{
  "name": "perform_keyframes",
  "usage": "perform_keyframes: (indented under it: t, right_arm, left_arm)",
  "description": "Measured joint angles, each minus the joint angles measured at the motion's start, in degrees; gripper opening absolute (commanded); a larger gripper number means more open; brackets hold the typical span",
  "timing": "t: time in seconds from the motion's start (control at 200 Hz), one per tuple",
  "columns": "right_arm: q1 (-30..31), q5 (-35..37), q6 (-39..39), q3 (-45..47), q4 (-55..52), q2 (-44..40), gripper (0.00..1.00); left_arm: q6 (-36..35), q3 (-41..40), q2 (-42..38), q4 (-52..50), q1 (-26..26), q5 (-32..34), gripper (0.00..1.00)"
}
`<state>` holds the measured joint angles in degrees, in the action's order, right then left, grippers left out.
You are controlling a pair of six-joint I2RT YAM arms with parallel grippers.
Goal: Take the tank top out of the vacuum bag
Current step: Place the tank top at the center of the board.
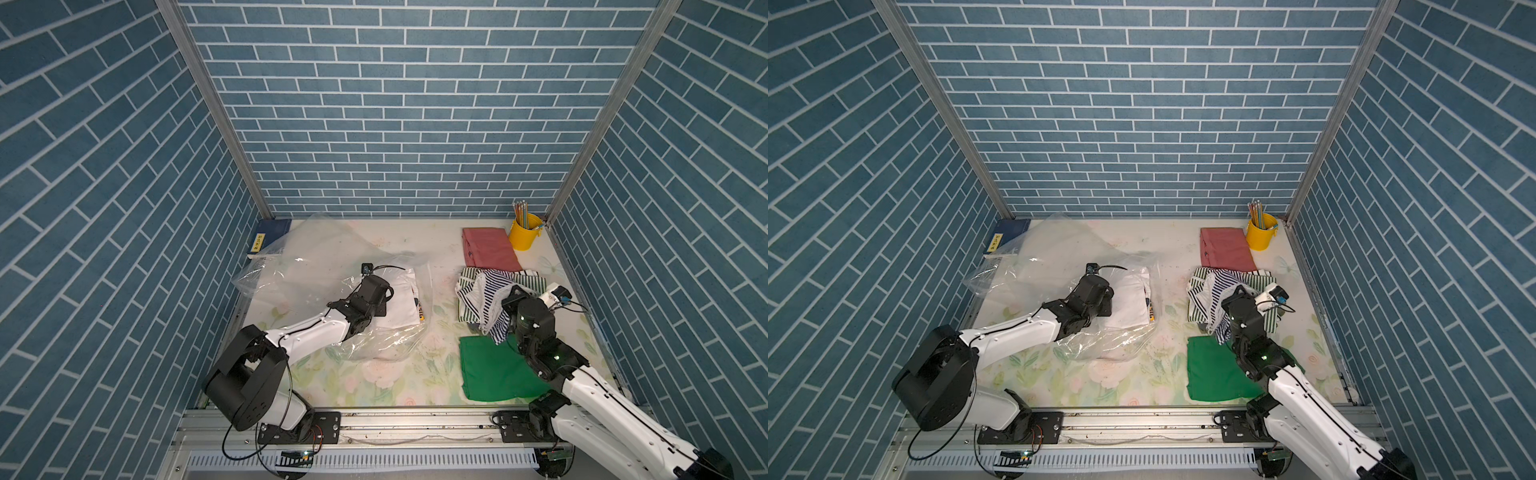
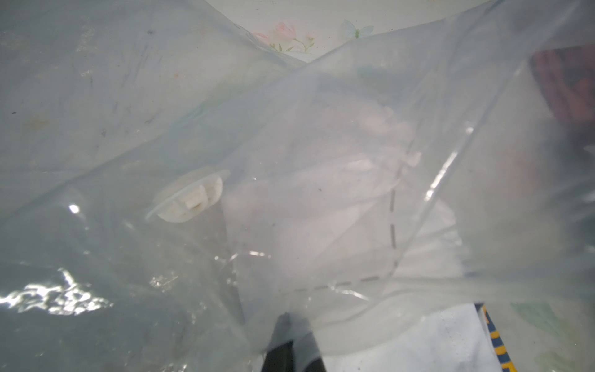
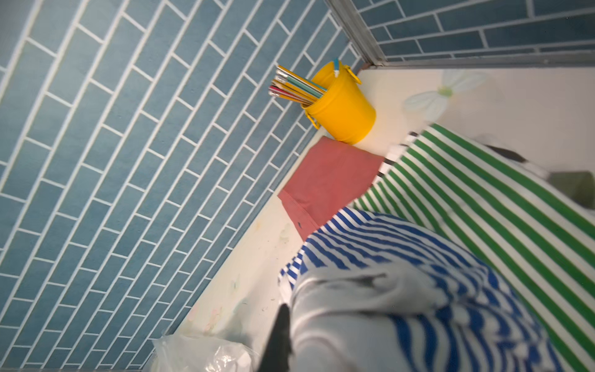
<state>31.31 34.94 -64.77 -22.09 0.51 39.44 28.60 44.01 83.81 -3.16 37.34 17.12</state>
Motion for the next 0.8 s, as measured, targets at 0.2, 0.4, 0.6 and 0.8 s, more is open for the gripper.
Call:
perform_keyframes:
  t: [0.2,0.4,0.6,0.8]
  right_arm:
    - [-0.4,-2.1,-0.4,1.0,-11.4,-5.7,0.81]
    - [-0.5,-6.8,-0.4,1.0,-23.8,-7.9,0.85]
    - [-0.5,-11.8,0.2,0.4,-32.5,-12.1,0.86]
    - [-0.5,-19.5,5.1,0.5,-28.8,-8.9,0.8]
  left_arm:
    - [0.0,0.0,0.1,0.2,0.0,-0.6,0.0]
    - [0.0,0.0,0.1,0.5,0.0,-1.1,0.0]
    - [0.0,0.0,0.1,1.3,0.0,-1.8,0.0]
    - [0.0,0.0,0.1,2.3,-0.1,-2.2,0.0]
